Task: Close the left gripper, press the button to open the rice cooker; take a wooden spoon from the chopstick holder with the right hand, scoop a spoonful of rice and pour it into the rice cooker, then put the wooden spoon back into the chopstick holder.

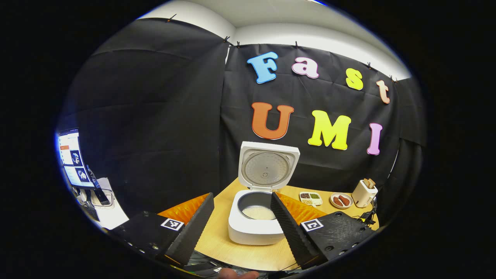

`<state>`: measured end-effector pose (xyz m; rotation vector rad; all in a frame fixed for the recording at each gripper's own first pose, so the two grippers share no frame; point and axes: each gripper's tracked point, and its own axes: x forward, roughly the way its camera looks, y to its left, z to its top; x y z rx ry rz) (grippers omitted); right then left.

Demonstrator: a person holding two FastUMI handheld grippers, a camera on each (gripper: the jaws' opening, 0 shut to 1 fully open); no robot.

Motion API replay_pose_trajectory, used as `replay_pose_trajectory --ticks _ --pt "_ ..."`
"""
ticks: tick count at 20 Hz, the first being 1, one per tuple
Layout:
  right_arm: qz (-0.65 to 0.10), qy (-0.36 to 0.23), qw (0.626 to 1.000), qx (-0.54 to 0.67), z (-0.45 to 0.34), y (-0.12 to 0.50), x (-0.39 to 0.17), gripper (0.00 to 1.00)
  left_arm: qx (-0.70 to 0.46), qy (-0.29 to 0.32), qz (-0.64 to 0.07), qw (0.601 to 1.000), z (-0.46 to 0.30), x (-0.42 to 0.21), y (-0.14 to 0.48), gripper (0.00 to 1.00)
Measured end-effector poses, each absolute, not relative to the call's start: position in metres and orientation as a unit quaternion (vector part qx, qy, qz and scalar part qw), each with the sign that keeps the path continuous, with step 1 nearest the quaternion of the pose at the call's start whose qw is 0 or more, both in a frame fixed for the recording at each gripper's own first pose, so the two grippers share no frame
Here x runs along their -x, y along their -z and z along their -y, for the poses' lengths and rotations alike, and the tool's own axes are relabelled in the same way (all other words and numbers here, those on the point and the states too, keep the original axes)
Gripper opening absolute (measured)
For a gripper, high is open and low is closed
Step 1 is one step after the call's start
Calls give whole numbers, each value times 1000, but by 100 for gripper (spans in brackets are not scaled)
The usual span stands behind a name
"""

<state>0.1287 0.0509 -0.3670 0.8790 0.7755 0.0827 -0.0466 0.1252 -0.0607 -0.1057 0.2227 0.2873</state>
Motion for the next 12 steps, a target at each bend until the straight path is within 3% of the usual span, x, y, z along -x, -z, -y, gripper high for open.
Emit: replay_pose_trajectory --ticks 8,12 --pt "-320 -35 778 -539 -1 328 -129 10 43 -116 -107 986 -96 32 56 94" --pt "-293 -51 781 -549 13 285 -135 10 39 -105 -96 989 -84 26 53 94"
